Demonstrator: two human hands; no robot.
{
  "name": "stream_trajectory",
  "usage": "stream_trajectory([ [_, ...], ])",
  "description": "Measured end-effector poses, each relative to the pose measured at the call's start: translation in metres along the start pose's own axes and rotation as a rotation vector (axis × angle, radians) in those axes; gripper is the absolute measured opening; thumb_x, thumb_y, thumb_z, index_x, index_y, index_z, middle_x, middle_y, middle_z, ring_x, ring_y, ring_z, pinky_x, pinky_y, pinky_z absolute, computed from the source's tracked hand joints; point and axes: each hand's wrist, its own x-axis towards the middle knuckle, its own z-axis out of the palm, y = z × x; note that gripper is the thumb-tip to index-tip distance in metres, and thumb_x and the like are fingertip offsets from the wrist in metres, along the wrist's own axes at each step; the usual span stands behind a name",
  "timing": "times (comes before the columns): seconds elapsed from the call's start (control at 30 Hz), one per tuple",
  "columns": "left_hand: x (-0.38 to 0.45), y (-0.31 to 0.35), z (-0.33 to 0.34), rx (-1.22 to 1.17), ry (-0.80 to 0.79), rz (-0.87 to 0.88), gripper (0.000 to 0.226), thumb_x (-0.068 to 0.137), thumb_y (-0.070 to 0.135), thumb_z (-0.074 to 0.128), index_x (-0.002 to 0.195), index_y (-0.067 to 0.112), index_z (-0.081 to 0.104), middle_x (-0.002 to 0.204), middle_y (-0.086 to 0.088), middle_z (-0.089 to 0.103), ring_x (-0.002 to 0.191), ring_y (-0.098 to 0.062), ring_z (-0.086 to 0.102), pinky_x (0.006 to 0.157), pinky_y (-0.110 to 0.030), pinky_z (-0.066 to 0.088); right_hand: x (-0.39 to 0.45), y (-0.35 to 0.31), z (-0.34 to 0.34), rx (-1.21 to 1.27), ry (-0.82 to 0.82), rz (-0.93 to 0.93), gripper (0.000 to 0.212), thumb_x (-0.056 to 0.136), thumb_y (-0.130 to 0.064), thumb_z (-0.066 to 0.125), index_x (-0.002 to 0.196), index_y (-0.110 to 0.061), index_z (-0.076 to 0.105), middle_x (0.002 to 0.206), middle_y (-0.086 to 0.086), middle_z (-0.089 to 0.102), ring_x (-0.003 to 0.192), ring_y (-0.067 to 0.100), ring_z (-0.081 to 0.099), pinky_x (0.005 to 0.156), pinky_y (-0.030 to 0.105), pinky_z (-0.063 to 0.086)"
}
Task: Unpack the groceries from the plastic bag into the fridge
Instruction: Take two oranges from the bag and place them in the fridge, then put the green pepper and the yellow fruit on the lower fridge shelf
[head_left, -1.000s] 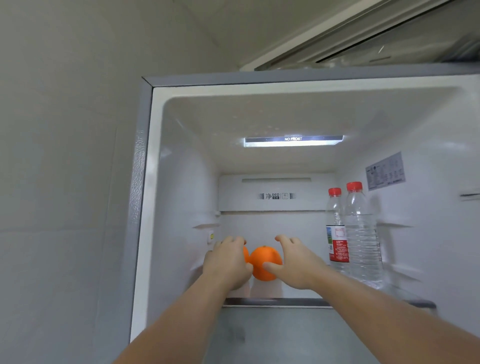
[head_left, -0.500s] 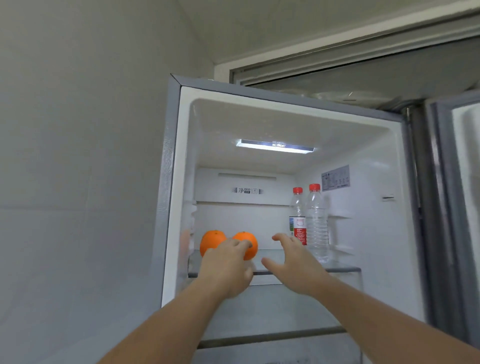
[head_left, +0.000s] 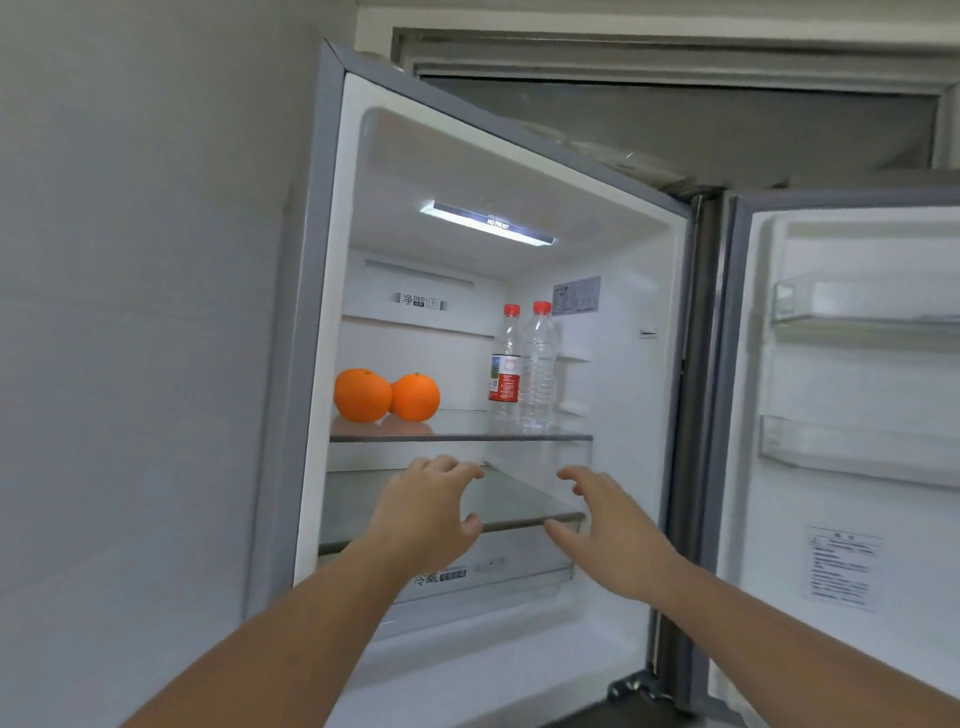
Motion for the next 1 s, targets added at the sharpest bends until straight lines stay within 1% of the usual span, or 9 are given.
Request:
stream_trajectory([
  [0.1, 0.001, 0.030, -0.001, -0.041, -0.038, 0.018, 0.055, 0.091, 0.041, 0.054, 0.143, 0.033, 0.038, 0.144, 0.008, 0.043, 0.130, -0.017, 0.038, 0.104, -0.035, 0.039, -0.028, 0.015, -0.030, -0.026, 0.010, 0.025, 0.060, 0.091, -0.044, 0.056, 0.144, -0.030, 0.031, 0.140, -0.004, 0.042, 0.123, 0.008, 0.046, 0.097, 0.019, 0.037],
  [0.2, 0.000, 0.080, 0.007, -0.086, -0.071, 0.068, 0.053, 0.090, 0.038, 0.054, 0.141, 0.032, 0.040, 0.142, 0.007, 0.043, 0.129, -0.017, 0.040, 0.103, -0.035, 0.040, -0.065, 0.036, -0.068, -0.071, 0.040, 0.072, 0.060, 0.091, -0.044, 0.055, 0.144, -0.031, 0.030, 0.141, -0.005, 0.041, 0.126, 0.009, 0.044, 0.099, 0.021, 0.036],
  [0.27, -0.005, 0.122, 0.017, -0.135, -0.096, 0.102, 0.052, 0.090, 0.038, 0.054, 0.140, 0.033, 0.040, 0.142, 0.007, 0.043, 0.127, -0.018, 0.041, 0.103, -0.036, 0.041, -0.097, 0.054, -0.096, -0.104, 0.051, 0.126, 0.058, 0.091, -0.043, 0.056, 0.143, -0.031, 0.032, 0.139, -0.003, 0.043, 0.125, 0.011, 0.045, 0.098, 0.022, 0.037],
  [0.37, -0.016, 0.192, 0.030, -0.222, -0.166, 0.197, 0.053, 0.091, 0.039, 0.054, 0.141, 0.031, 0.039, 0.141, 0.005, 0.044, 0.127, -0.019, 0.043, 0.104, -0.039, 0.041, -0.151, 0.081, -0.143, -0.153, 0.082, 0.214, 0.058, 0.090, -0.044, 0.057, 0.142, -0.033, 0.033, 0.140, -0.004, 0.043, 0.125, 0.013, 0.047, 0.101, 0.026, 0.040],
  [0.47, -0.029, 0.270, 0.039, -0.297, -0.195, 0.299, 0.055, 0.090, 0.040, 0.054, 0.142, 0.030, 0.039, 0.141, 0.005, 0.044, 0.129, -0.019, 0.042, 0.105, -0.040, 0.040, -0.214, 0.106, -0.186, -0.241, 0.124, 0.300, 0.058, 0.089, -0.045, 0.057, 0.141, -0.033, 0.033, 0.136, -0.006, 0.044, 0.118, 0.013, 0.052, 0.095, 0.027, 0.044],
  [0.53, -0.039, 0.322, 0.047, -0.308, -0.208, 0.384, 0.054, 0.089, 0.040, 0.054, 0.141, 0.032, 0.040, 0.143, 0.007, 0.043, 0.130, -0.018, 0.041, 0.105, -0.039, 0.040, -0.260, 0.121, -0.211, -0.310, 0.114, 0.364, 0.058, 0.089, -0.045, 0.055, 0.141, -0.034, 0.031, 0.136, -0.007, 0.043, 0.118, 0.014, 0.052, 0.091, 0.029, 0.046],
  [0.63, -0.055, 0.404, 0.053, -0.314, -0.231, 0.546, 0.052, 0.087, 0.041, 0.055, 0.137, 0.035, 0.042, 0.139, 0.009, 0.045, 0.128, -0.018, 0.041, 0.101, -0.037, 0.041, -0.327, 0.139, -0.254, -0.374, 0.127, 0.470, 0.060, 0.089, -0.043, 0.056, 0.142, -0.034, 0.030, 0.136, -0.007, 0.042, 0.119, 0.017, 0.051, 0.087, 0.028, 0.044],
  [0.77, -0.077, 0.507, 0.053, -0.392, -0.236, 0.750, 0.051, 0.085, 0.041, 0.056, 0.134, 0.035, 0.044, 0.134, 0.010, 0.048, 0.124, -0.017, 0.043, 0.096, -0.034, 0.043, -0.401, 0.157, -0.314, -0.442, 0.249, 0.633, 0.060, 0.086, -0.041, 0.059, 0.139, -0.031, 0.034, 0.132, -0.001, 0.045, 0.119, 0.020, 0.051, 0.095, 0.036, 0.046],
  [1.0, -0.126, 0.656, 0.062, -0.566, -0.302, 1.057, 0.052, 0.083, 0.040, 0.057, 0.134, 0.036, 0.044, 0.133, 0.009, 0.048, 0.122, -0.017, 0.046, 0.095, -0.038, 0.046, -0.523, 0.165, -0.392, -0.601, 0.369, 0.984, 0.057, 0.086, -0.039, 0.059, 0.138, -0.029, 0.037, 0.133, -0.001, 0.046, 0.117, 0.021, 0.051, 0.094, 0.036, 0.046],
])
